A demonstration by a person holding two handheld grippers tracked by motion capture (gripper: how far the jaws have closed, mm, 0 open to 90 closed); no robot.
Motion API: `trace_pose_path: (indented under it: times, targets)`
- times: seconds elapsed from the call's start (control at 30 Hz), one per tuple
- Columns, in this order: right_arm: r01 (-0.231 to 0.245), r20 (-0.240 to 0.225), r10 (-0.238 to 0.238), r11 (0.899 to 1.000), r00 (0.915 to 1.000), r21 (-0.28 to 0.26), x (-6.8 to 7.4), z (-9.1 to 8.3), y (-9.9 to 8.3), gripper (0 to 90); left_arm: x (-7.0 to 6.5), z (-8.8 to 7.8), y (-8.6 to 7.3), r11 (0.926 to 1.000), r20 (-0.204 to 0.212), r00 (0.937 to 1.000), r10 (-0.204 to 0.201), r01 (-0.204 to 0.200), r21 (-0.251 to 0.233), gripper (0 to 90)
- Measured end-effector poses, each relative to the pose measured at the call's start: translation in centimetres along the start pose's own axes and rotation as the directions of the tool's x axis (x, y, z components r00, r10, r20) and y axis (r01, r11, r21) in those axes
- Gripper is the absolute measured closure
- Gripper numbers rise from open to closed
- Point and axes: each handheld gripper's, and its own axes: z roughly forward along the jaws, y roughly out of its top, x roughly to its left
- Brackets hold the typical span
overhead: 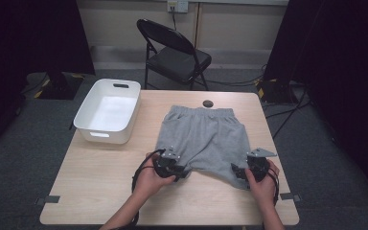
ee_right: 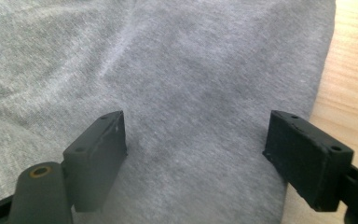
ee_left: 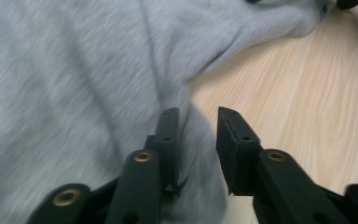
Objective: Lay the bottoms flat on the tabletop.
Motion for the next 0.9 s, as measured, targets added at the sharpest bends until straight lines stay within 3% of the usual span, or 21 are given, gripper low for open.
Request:
trace_pose_path:
  times: [0.1, 0.17, 0.2, 0.33, 0.43, 0.63, 0.73, 0.9]
  targets:
    - [-0.001, 0.000, 0.001, 1.000, 1.0000, 0.000, 0.0, 0.0, 0.0, 19.7, -0.3, 0.8, 0.8, 0.9985, -0.032, 0.9986, 0.043, -0.044, -0.032, 59.7]
    - [-0.001, 0.000, 0.001, 1.000, 1.0000, 0.000, 0.0, 0.0, 0.0, 19.7, -0.2, 1.4, 1.5, 0.9952, -0.074, 0.9943, 0.077, -0.081, -0.055, 54.4]
    - [-0.001, -0.001, 0.001, 1.000, 1.0000, 0.000, 0.0, 0.0, 0.0, 19.7, -0.1, 1.7, 1.8, 0.9945, -0.074, 0.9943, 0.077, -0.081, -0.066, 51.3]
    - [-0.002, -0.001, 0.002, 1.000, 1.0000, 0.000, 0.0, 0.0, 0.0, 19.7, 0.3, 2.9, 2.6, 0.9910, -0.085, 0.9903, 0.111, -0.116, -0.067, 48.5]
    - [-0.002, -0.001, 0.002, 1.000, 1.0000, 0.000, 0.0, 0.0, 0.0, 19.7, 0.6, 3.7, 3.0, 0.9928, -0.085, 0.9909, 0.104, -0.109, -0.050, 49.7]
    - [-0.003, -0.002, 0.003, 1.000, 1.0000, 0.000, 0.0, 0.0, 0.0, 19.7, 0.7, 4.3, 3.1, 0.9954, -0.089, 0.9916, 0.094, -0.095, -0.009, 67.6]
    - [-0.002, -0.002, 0.002, 1.000, 1.0000, 0.000, 0.0, 0.0, 0.0, 19.7, 0.5, 4.3, 3.3, 0.9969, -0.072, 0.9944, 0.077, -0.076, 0.022, 81.6]
    - [-0.002, -0.002, 0.002, 1.000, 1.0000, 0.000, 0.0, 0.0, 0.0, 19.7, 0.5, 4.0, 3.2, 0.9978, -0.027, 0.9991, 0.034, -0.032, 0.058, 87.0]
